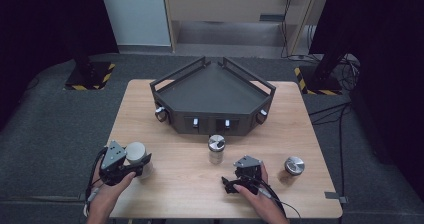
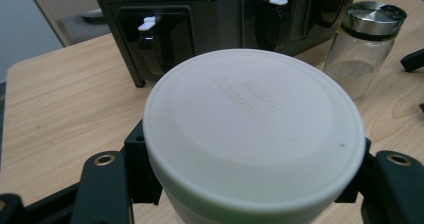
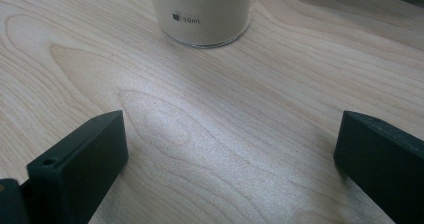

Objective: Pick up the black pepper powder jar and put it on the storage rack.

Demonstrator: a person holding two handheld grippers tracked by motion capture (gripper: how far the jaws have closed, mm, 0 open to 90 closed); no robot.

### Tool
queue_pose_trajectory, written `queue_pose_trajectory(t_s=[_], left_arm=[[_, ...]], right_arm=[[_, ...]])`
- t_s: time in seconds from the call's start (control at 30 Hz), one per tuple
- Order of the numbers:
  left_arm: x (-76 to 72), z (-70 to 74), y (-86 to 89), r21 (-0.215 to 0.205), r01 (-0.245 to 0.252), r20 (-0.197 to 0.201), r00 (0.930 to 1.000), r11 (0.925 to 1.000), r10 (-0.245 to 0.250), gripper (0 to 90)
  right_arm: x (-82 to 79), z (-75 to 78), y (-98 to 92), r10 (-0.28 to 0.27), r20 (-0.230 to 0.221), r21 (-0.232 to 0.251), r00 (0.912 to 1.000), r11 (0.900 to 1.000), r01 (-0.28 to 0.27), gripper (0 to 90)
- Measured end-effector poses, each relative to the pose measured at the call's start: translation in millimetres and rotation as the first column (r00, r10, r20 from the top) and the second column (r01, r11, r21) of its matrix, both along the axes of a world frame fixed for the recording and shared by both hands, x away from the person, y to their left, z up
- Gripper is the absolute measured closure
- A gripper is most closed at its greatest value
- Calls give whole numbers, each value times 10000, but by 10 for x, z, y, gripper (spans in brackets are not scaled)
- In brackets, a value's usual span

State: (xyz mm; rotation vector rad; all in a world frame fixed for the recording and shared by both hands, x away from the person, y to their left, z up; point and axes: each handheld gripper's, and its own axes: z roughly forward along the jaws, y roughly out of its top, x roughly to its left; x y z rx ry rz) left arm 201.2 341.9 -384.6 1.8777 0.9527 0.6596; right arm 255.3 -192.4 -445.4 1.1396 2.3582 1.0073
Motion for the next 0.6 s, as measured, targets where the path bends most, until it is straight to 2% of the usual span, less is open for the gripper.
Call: queue_pose_trajectory(t_s=[0.1,0.3,0.4,0.6], left_arm=[[59,16,58,-135,323,-10,9995,9994,-323,328],[159,78,79,43,800,28,9968,9968,-800,328],[219,92,98,-58,967,-28,9953,9953,-967,328],[315,133,107,-133,1456,-22,9893,9893,-1456,328]], right_arm=[[0,0,0,1,2,-1,10000,10000,-1,7],[0,0,0,-1,0,2,10000,10000,1,7],[0,0,0,1,0,2,10000,10000,-1,8],[0,0,0,1,1,0,10000,10000,-1,8]])
